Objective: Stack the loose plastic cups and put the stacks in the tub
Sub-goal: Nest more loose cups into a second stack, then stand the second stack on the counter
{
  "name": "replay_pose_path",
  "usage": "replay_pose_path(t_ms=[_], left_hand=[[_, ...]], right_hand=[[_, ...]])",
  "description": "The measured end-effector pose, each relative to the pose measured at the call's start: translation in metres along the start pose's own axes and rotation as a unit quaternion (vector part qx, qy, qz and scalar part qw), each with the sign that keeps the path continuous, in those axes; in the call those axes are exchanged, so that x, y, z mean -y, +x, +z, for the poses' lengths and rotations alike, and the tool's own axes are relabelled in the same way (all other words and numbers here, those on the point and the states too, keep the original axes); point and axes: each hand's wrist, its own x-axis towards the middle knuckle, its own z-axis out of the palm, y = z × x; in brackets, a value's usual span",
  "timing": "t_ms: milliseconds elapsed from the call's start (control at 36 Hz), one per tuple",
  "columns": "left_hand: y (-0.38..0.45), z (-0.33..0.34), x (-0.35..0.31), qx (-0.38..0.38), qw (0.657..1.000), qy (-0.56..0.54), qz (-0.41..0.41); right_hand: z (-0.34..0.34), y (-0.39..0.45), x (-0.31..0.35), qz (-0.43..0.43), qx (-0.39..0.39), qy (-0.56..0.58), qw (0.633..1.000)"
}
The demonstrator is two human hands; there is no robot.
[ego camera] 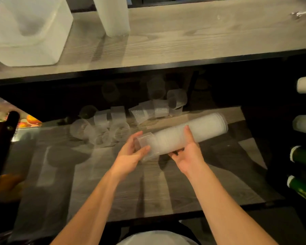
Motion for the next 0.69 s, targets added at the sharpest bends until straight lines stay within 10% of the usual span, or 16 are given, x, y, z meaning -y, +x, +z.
replay_pose_path(t_ms=[278, 444, 694], left_hand=[[-0.016, -0.064, -0.006, 0.054, 0.998, 0.001, -0.024], [-0.023, -0.07, -0.042, 0.045, 0.947, 0.317, 0.034], [-0.037, -0.085, -0.125, -0.016, 0.879, 0.458, 0.135]], right_hand=[[0.051, -0.029, -0.022, -0.005, 0.055, -0.086, 0.995], [0.076, -0.051, -0.034, -0.07, 0.079, -0.22, 0.97], [0.116, -0.102, -0.031, -0.14, 0.126, -0.258, 0.948]])
